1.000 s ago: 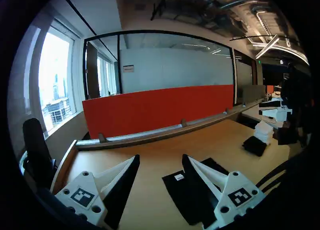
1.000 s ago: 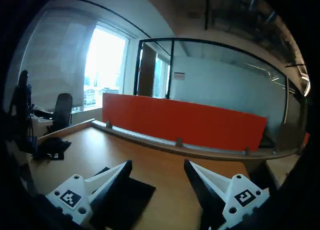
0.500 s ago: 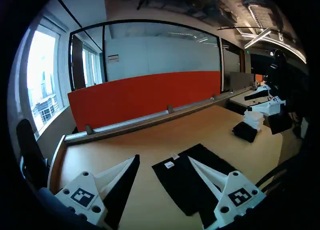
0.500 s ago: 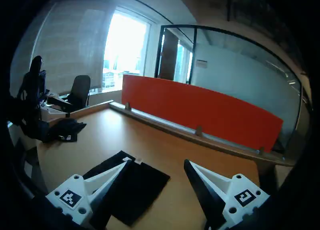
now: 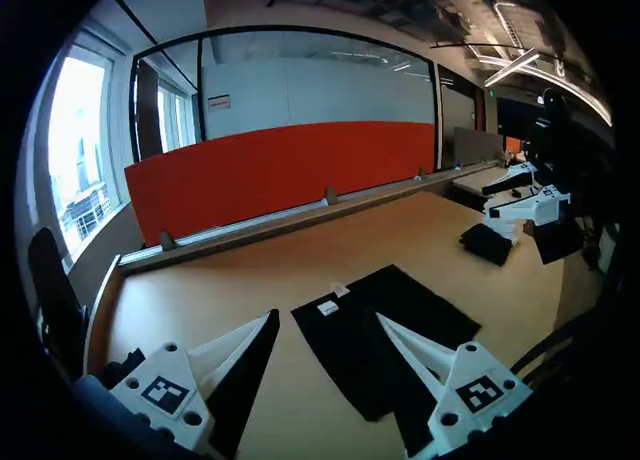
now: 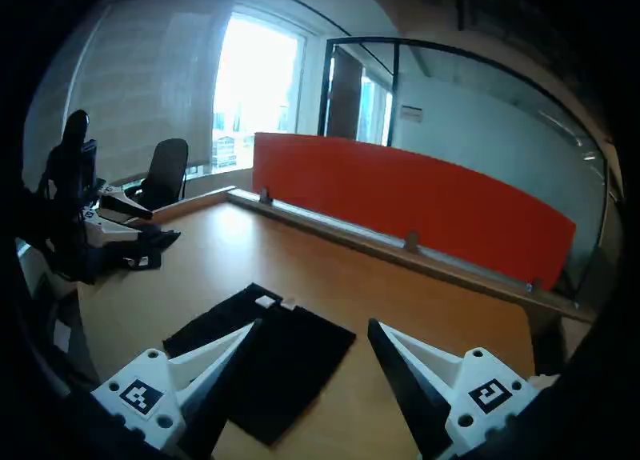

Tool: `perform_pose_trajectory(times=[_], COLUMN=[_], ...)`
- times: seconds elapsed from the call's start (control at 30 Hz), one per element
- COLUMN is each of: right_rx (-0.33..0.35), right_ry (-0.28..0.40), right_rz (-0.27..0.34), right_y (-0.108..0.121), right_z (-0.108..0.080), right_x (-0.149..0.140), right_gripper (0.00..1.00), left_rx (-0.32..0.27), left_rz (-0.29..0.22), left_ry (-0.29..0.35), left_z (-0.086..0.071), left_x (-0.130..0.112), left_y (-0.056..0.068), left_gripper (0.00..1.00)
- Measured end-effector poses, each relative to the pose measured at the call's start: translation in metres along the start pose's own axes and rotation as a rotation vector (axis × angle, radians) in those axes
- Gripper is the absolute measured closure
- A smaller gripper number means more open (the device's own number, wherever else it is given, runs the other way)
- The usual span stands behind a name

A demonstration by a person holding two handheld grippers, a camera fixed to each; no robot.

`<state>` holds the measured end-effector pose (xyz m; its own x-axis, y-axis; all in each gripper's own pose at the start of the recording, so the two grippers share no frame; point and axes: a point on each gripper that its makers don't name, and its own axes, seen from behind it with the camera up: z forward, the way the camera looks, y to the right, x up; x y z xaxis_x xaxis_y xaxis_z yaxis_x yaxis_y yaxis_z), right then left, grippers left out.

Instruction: Fold towel

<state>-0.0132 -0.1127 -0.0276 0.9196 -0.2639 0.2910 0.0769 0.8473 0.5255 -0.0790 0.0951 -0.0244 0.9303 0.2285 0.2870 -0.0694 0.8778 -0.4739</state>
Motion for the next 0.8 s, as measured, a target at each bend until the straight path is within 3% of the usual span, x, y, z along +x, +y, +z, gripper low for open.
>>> perform_pose_trajectory(times=[0.8], right_rx=[0.052], right_ry=[-0.130], right_rz=[-0.020], right_y=[-0.031], right_z=[0.025], right_x=[-0.095], right_gripper=[0.00], left_rx=[-0.052], left_rz=[0.022], left_ry=[-0.128], left_z=[0.025], left_x=[-0.092], left_y=[0.032], left_gripper=[0.22])
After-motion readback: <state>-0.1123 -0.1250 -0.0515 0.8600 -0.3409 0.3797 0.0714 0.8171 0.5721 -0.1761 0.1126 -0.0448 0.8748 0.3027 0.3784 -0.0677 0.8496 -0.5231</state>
